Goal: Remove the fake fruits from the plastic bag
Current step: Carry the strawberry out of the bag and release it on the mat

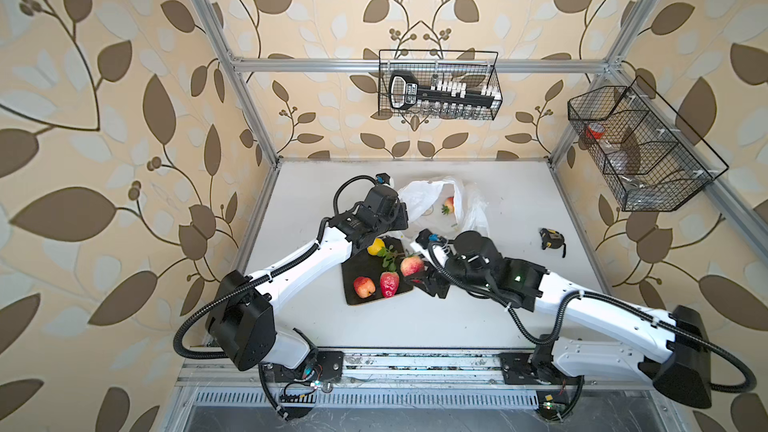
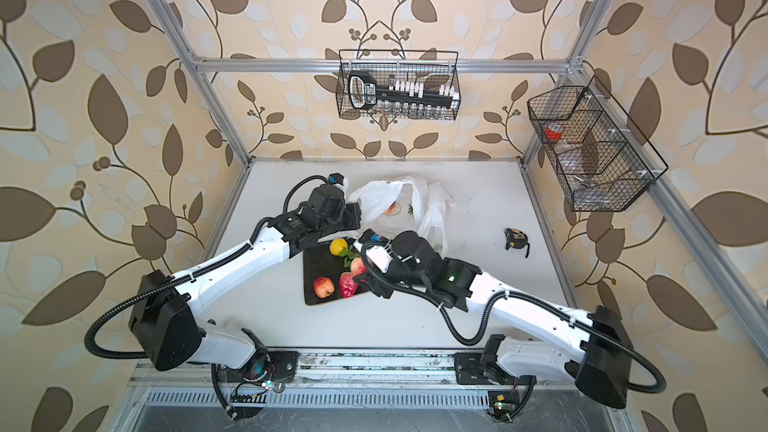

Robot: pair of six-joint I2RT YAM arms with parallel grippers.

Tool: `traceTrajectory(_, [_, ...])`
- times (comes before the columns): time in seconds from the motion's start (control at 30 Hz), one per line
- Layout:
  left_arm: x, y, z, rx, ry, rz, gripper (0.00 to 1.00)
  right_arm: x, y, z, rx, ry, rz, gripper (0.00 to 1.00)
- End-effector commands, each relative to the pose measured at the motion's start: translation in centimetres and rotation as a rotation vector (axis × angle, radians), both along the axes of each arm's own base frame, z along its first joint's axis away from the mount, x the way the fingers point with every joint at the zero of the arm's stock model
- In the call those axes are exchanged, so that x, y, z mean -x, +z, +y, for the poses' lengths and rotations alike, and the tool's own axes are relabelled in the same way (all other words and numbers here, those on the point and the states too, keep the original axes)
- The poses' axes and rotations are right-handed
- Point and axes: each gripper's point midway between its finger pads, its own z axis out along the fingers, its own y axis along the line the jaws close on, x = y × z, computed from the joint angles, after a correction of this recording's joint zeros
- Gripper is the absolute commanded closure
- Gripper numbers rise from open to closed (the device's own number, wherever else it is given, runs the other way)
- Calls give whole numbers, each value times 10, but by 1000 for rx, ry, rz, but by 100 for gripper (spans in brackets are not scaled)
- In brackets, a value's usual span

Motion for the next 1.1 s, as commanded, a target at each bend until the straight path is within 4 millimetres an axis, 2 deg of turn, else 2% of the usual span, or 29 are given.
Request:
traceTrajectory(0.0, [-8,32,2,50,8,-63,100,-9,-17,29,37,20,-52,64])
traceTrajectory(0.13, [-7,36,6,27,-11,-76,100,-29,-42,54,34,-31,-32,64])
traceTrajectory(0.3, [-6,43,11,-11,-34,-102,100,-54,-63,78,41,-85,-18,63])
traceTrajectory(0.5, [-7,50,12,-35,-51,-126,100,-89,-94,84,86,-185,7,63])
traceTrajectory(0.67, [-8,51,11,-48,-64,-131,100,-108,-115,89,127,-214,14,59])
traceTrajectory(0.77, [-9,50,10,-50,-67,-126,100,-109,-128,93,153,-200,24,53])
traceTrajectory(0.9, [-10,49,9,-51,-72,-125,100,-110,-141,89,180,-208,29,39])
traceTrajectory(0.97, [-9,50,9,-51,-72,-127,100,-111,-140,87,179,-215,23,32])
traceTrajectory(1.07, [-9,48,8,-49,-76,-123,100,-111,-124,87,153,-205,6,24])
